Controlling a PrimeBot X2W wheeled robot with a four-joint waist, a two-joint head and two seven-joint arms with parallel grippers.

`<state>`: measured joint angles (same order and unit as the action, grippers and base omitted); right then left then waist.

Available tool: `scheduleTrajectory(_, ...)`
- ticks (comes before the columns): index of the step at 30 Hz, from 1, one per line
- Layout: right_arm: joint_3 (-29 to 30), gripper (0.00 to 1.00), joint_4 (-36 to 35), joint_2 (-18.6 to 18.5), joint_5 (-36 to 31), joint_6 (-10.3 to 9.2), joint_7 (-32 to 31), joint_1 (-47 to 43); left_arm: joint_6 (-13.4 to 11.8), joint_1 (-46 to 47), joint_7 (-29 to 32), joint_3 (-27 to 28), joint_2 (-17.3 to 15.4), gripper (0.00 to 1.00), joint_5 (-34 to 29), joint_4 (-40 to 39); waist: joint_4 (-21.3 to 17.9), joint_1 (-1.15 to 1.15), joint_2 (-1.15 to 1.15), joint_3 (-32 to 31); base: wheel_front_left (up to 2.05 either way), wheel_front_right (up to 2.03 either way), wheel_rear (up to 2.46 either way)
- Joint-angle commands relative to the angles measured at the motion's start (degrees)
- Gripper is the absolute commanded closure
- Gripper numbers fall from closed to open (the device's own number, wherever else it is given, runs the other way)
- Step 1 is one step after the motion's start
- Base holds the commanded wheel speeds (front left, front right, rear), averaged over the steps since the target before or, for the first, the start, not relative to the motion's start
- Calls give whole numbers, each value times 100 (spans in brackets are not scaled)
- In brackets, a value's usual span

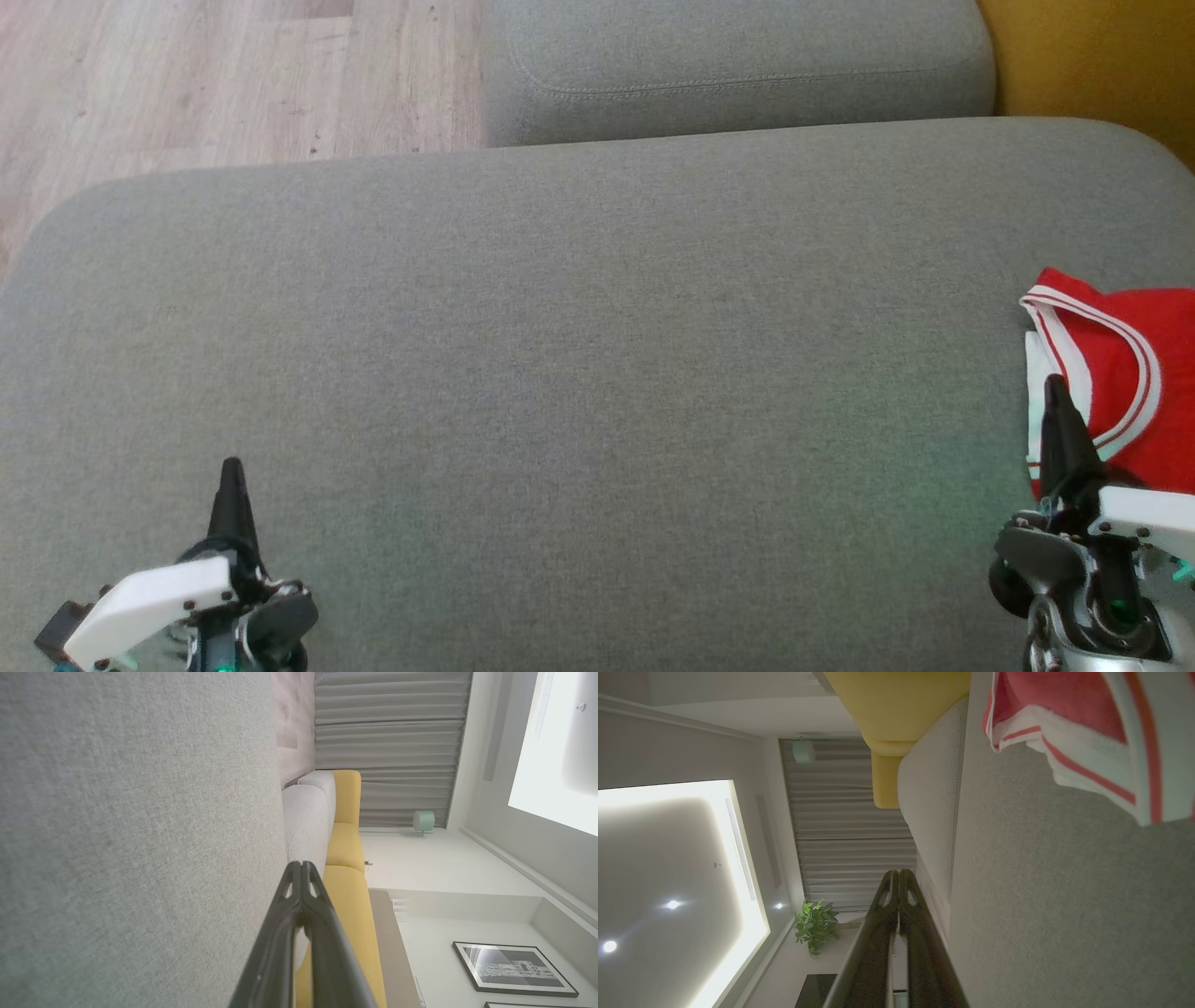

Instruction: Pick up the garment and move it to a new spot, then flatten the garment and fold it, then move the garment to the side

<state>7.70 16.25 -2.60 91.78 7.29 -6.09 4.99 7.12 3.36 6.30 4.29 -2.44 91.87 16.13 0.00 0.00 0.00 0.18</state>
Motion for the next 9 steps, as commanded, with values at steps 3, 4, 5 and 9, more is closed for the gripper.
scheduleTrajectory(3,-118,100,-223,-28,40,20,-39,120,36,283,17,221,-43,100,31,-209,0,0,0,0,0,0,0)
scheduleTrajectory(4,-118,100,-223,-28,40,20,-39,120,36,283,17,221,-43,100,31,-209,0,0,0,0,0,0,0)
scheduleTrajectory(5,-118,100,-223,-28,40,20,-39,120,36,283,17,221,-43,100,31,-209,0,0,0,0,0,0,0)
scheduleTrajectory(9,-118,100,-223,-28,40,20,-39,120,36,283,17,221,-43,100,31,-209,0,0,0,0,0,0,0)
